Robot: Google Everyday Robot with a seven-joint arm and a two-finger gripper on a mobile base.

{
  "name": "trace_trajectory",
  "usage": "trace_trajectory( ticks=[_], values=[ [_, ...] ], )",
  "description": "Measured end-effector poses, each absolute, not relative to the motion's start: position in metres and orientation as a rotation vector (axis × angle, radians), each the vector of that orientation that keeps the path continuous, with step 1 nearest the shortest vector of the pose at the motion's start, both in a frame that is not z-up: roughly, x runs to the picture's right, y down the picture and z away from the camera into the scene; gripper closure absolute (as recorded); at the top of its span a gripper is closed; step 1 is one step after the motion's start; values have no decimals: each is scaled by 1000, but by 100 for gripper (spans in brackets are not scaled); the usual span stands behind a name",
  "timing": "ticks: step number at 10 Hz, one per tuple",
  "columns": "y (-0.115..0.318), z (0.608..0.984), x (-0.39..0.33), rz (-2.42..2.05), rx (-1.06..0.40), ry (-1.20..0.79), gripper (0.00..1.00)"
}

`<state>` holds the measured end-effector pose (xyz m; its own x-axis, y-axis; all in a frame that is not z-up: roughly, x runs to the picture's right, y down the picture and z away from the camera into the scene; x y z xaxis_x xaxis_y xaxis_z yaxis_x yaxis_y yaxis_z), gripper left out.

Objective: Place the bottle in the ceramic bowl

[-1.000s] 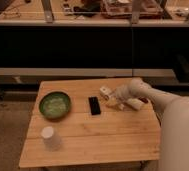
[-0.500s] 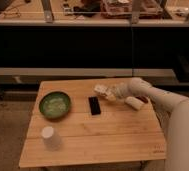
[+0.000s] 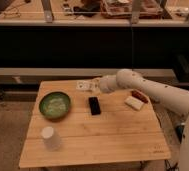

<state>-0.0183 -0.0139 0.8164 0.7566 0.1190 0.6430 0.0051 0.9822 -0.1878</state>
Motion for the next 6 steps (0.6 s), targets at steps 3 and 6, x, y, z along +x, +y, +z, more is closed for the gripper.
trace_trajectory(
  ticks=[3, 6],
  values=[
    [2, 784, -88, -131, -234, -819, 100],
    [8, 794, -125, -196, -298, -854, 100]
  ],
)
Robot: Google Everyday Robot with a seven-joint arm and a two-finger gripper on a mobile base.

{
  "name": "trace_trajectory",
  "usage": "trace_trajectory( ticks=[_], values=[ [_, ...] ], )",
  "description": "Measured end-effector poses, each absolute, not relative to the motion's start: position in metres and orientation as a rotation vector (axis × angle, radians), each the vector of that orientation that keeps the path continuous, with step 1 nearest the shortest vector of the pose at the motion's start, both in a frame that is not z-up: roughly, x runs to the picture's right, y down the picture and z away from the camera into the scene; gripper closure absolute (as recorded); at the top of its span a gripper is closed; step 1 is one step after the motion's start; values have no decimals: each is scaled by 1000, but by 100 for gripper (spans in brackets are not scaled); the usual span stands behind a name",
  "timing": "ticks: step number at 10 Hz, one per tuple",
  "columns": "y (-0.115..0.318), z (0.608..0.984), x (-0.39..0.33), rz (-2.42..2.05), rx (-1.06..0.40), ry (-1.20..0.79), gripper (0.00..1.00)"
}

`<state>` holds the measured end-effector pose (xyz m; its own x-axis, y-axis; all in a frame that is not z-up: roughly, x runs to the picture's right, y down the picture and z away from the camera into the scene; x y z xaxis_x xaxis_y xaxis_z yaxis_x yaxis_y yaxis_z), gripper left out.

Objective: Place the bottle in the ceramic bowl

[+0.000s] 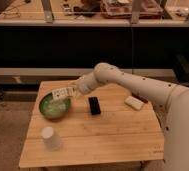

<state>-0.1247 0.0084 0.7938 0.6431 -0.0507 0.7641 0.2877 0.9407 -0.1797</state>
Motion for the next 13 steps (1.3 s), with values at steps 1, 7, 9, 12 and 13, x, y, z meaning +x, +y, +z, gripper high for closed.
trace_trajectory(
  ticks=[1, 7, 9, 12, 13],
  values=[
    [8, 798, -134, -198, -317, -867, 100],
    [10, 834, -172, -179, -414, -920, 100],
    [12, 849, -181, -182, -429, -909, 100],
    [19, 858, -197, -181, -463, -924, 100],
    [22, 858, -203, -183, -475, -932, 100]
  ],
)
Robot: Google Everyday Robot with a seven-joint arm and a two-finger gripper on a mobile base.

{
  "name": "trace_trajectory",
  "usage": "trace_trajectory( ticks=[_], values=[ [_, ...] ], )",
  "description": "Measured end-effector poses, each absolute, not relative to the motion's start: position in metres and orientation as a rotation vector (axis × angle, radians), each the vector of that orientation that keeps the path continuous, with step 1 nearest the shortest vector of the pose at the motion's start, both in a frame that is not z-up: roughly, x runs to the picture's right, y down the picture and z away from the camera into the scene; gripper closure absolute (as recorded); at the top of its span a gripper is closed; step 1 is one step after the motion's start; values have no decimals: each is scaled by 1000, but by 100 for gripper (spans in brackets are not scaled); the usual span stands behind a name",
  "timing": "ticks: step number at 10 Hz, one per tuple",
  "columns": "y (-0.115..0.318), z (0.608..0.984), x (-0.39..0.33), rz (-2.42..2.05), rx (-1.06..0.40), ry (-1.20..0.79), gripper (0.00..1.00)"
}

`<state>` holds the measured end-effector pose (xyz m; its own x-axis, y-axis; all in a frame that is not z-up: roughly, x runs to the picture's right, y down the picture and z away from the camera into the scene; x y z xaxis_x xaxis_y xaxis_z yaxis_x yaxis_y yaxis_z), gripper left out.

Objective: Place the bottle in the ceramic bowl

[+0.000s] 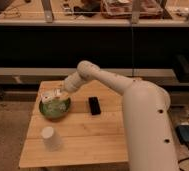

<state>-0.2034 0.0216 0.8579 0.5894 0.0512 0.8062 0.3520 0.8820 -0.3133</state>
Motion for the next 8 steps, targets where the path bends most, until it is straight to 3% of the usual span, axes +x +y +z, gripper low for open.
trace_trajectory(
  ticks=[2, 8],
  values=[
    [28, 861, -206, -191, -496, -933, 90],
    [41, 875, -207, -194, -555, -908, 29]
  ],
)
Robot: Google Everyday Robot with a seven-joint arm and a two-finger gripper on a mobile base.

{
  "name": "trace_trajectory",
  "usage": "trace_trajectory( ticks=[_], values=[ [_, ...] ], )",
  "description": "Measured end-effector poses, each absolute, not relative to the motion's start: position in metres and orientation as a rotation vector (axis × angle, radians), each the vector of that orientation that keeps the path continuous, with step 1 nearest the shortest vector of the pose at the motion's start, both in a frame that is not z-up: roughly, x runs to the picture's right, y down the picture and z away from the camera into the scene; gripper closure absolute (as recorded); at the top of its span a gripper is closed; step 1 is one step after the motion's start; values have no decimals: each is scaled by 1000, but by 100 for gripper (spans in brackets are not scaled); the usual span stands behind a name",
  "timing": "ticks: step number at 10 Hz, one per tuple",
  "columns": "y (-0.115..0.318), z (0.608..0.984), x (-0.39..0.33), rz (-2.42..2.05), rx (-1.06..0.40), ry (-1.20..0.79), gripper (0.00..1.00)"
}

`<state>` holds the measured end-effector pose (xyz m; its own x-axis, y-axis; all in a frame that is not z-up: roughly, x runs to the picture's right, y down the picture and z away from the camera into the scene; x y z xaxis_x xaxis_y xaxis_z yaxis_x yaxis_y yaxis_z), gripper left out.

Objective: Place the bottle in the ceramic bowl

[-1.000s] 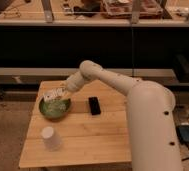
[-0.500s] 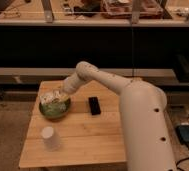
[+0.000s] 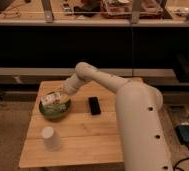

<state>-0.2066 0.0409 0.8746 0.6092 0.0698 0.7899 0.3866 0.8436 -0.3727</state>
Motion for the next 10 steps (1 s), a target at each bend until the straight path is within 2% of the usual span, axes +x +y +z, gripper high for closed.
trace_trajectory(
  ticks=[2, 10],
  values=[
    [45, 876, -212, -200, -571, -902, 20],
    [46, 878, -210, -199, -576, -899, 20]
  ],
)
